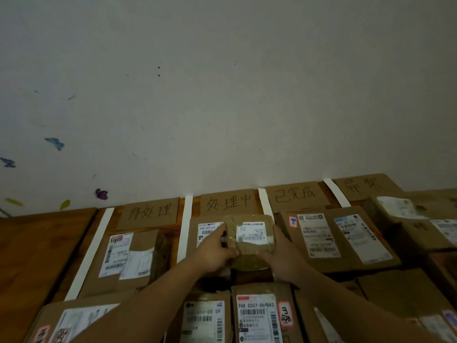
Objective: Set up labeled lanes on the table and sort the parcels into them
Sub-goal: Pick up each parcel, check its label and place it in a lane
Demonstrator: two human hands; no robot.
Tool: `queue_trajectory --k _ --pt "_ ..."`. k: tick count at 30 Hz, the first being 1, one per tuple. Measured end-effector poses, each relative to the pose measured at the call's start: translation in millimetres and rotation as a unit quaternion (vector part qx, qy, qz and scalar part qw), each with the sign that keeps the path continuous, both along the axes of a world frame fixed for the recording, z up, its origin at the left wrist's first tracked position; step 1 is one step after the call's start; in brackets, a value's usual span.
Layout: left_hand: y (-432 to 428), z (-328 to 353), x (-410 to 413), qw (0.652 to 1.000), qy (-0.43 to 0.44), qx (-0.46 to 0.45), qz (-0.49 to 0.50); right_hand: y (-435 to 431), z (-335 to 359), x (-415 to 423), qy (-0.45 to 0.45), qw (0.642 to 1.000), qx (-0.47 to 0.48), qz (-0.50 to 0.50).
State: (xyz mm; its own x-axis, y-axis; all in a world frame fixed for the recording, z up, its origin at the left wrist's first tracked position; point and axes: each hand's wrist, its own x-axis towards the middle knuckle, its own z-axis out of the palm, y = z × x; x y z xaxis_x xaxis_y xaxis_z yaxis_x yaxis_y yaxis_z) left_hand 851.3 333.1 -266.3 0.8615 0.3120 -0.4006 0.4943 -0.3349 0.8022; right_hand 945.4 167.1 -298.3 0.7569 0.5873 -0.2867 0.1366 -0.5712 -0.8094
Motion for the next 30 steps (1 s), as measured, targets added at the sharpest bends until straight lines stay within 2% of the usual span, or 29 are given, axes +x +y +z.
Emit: queue_trajectory --k 6,21,24,27,30 --pt "-10.3 1.2 16.3 1.0 0.005 0.007 0.0 -4.8 -5.2 19.8 -0.074 0.997 -0.004 -0.026" --pt "-2.6 -5.6 18.9 0.997 0.041 0.058 -0.021 -0.8 1.5 22.0 -0.094 0.989 -0.089 0.07" --pt "2.6 7.6 13.2 0.997 0.035 0.065 -0.017 5.2 17.3 24.5 -0.161 0.976 -0.133 0.062" --pt "20.4 27.0 -6.4 0.993 0.038 0.108 0.0 20.0 44.2 15.5 -0.19 0.967 -0.153 0.068" --pt "48.5 46.0 -43.7 0.984 0.061 0.164 0.013 47.2 67.8 -7.5 -0.214 0.962 -0.129 0.107"
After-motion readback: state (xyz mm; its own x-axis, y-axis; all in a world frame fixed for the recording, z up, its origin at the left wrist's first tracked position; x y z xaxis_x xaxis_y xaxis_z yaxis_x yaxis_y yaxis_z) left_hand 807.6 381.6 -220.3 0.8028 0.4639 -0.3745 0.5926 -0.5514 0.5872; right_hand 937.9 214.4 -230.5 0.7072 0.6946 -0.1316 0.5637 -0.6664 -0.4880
